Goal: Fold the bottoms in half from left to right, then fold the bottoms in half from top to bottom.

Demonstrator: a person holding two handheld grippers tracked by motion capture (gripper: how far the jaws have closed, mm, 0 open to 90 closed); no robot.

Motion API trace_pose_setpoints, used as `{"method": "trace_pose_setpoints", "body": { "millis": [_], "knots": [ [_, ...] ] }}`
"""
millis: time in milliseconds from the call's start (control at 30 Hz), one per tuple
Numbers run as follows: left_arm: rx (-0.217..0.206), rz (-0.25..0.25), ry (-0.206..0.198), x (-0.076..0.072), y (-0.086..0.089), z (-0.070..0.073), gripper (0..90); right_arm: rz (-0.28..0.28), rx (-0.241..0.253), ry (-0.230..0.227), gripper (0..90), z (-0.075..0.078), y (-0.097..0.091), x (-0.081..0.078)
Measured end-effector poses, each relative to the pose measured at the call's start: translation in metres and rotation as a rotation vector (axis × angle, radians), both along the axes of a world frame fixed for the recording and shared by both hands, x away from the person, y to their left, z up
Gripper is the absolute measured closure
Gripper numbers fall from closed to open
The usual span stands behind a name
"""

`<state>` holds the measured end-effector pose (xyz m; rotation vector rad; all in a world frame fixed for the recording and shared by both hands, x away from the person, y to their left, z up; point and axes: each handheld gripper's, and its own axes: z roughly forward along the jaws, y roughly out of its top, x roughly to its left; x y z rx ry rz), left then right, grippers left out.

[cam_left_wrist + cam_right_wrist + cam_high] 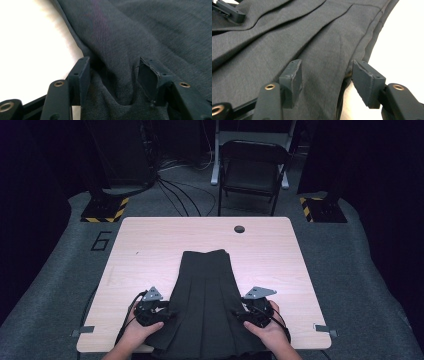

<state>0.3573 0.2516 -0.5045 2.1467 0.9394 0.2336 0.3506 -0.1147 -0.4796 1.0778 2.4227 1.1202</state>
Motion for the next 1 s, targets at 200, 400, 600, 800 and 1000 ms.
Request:
{"method": "trace_pose_setpoints", "body": {
  "millis": [200,400,600,800,1000],
  "knots": [
    [-0.023,0.023,-0.036,0.000,0.007,0.007,39.8,-0.009,-0.013,-0.077,35.4,0.000,0.006,0.001],
    [-0.040,0.042,-0.052,0.004,0.016,0.016,39.9,0.008,-0.024,-0.081,34.0,0.001,0.010,0.001],
    [-0.104,0.112,-0.058,0.004,0.024,0.022,40.5,0.030,0.026,-0.090,32.7,0.020,0.014,-0.001],
    [-0.113,0.133,-0.067,0.006,0.033,0.024,40.5,0.036,0.022,-0.102,42.2,0.037,0.020,0.014],
    [-0.109,0.142,-0.069,0.009,0.039,0.023,40.5,0.028,0.023,-0.119,46.5,0.048,0.037,0.038]
  ]
}}
